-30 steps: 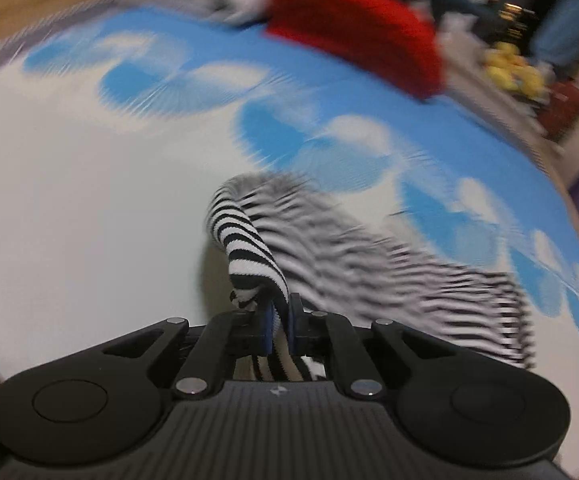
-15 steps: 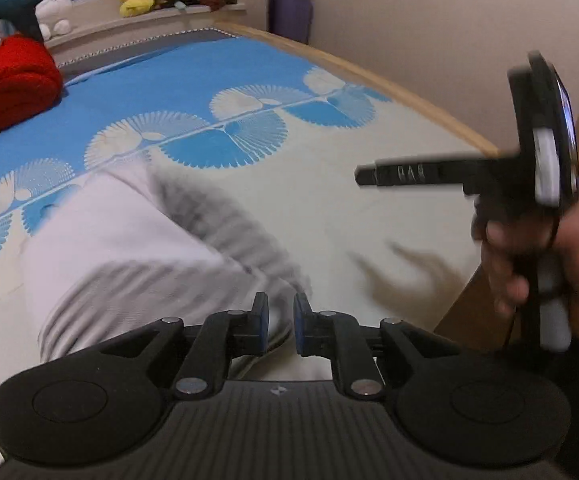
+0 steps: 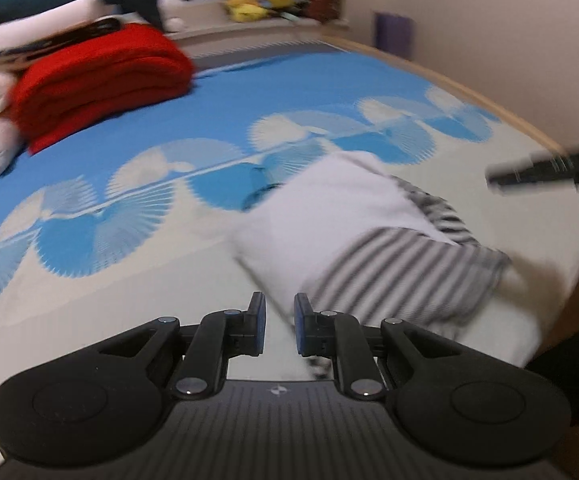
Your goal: Fold small clothes
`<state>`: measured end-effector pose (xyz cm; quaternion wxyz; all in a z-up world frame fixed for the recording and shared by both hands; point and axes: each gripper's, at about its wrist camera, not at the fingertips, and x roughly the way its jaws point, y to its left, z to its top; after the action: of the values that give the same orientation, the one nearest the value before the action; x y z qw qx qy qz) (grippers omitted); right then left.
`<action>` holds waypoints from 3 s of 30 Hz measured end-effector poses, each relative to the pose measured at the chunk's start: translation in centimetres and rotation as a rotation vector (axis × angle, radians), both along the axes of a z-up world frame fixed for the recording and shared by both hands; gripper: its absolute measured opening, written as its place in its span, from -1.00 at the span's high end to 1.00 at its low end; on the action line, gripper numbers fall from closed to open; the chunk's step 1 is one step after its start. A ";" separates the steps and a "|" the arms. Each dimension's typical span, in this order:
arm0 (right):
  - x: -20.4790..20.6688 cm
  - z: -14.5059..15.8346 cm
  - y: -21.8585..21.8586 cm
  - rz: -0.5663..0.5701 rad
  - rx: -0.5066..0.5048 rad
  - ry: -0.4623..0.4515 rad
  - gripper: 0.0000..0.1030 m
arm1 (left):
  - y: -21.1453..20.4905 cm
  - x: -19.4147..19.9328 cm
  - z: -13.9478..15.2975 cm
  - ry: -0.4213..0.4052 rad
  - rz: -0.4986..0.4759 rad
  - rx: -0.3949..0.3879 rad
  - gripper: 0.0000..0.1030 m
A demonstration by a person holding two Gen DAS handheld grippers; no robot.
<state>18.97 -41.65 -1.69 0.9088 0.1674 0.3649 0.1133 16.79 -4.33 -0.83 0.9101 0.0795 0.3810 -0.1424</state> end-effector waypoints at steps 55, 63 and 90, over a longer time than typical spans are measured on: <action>1.9 -7.6 2.8 0.144 -0.342 0.416 0.97 | -1.4 6.5 -5.6 0.354 0.088 -0.388 -0.62; 1.7 -4.8 1.2 0.063 -0.113 0.314 0.32 | 1.1 13.0 -12.3 0.543 0.236 -0.629 -0.64; 8.1 -3.8 12.8 0.210 0.028 0.216 0.91 | 9.3 14.7 -5.3 0.271 0.262 -0.429 -0.08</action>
<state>27.09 -28.87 -5.46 0.8451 0.1522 0.4744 0.1940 31.48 4.97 -6.13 0.8575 -0.1846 0.4674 -0.1104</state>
